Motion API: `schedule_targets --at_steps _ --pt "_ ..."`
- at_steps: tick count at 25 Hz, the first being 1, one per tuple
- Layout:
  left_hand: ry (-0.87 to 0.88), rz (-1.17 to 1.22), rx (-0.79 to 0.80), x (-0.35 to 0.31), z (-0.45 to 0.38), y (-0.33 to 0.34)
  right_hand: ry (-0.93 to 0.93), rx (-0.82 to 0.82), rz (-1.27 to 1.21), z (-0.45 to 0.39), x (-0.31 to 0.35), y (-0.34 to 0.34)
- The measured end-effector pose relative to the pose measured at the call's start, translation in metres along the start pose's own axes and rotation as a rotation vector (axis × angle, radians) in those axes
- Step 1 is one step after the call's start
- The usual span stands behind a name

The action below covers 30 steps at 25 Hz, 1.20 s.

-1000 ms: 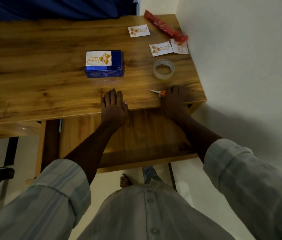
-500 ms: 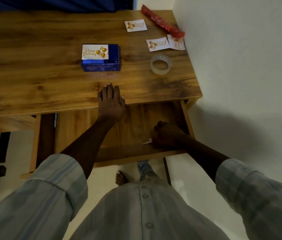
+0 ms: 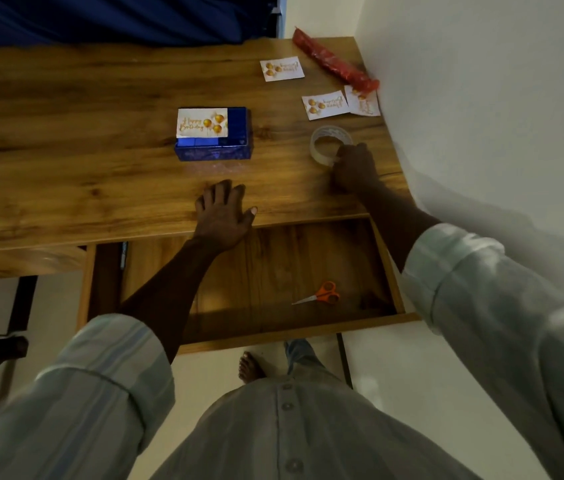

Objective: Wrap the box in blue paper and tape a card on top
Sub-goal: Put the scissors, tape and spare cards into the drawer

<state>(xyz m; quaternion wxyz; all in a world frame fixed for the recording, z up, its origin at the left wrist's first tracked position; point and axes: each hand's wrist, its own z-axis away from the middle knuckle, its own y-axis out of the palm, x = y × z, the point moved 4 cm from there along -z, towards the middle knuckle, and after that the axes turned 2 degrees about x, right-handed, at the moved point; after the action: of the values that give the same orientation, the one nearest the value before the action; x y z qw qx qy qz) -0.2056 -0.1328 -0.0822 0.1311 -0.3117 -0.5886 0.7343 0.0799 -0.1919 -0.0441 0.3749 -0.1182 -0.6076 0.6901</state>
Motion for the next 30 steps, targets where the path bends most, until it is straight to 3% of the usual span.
schedule_targets --at_steps 2,5,9,10,13,16,18,20,22,25,30 --pt "-0.007 0.051 -0.01 0.003 -0.002 -0.001 -0.097 -0.054 -0.028 0.012 0.002 -0.001" --pt "-0.015 0.237 -0.078 0.009 -0.003 -0.005 -0.472 -0.099 -0.141 0.078 0.009 0.019" --pt "-0.102 0.489 -0.178 0.02 -0.011 -0.012 -0.795 0.234 0.141 0.171 -0.001 0.088" --pt "-0.124 0.472 -0.212 0.017 -0.009 -0.011 -0.831 0.348 0.172 0.181 -0.006 0.106" --pt "-0.149 0.322 -0.326 -0.002 -0.001 -0.002 -0.865 0.403 0.326 0.183 -0.013 0.134" --pt "-0.041 0.291 -0.416 -0.023 -0.001 0.003 -0.814 0.444 0.339 0.181 -0.01 0.131" --pt "0.07 0.315 -0.459 -0.037 -0.017 -0.001 -0.835 0.377 0.221 0.174 0.0 0.102" --pt "0.12 0.349 -0.45 -0.057 -0.043 -0.011 -0.783 0.016 0.057 0.138 0.003 0.062" --pt "0.146 0.378 -0.395 -0.083 -0.083 -0.023 -0.531 -0.243 -0.115 0.073 -0.009 0.015" --pt "0.112 0.323 -0.23 -0.121 -0.155 -0.035 -0.155 -0.269 -0.158 -0.028 -0.033 -0.022" --pt "0.1 0.138 -0.021 -0.152 -0.262 -0.037 -0.16 -0.117 0.1 -0.118 -0.048 -0.015"
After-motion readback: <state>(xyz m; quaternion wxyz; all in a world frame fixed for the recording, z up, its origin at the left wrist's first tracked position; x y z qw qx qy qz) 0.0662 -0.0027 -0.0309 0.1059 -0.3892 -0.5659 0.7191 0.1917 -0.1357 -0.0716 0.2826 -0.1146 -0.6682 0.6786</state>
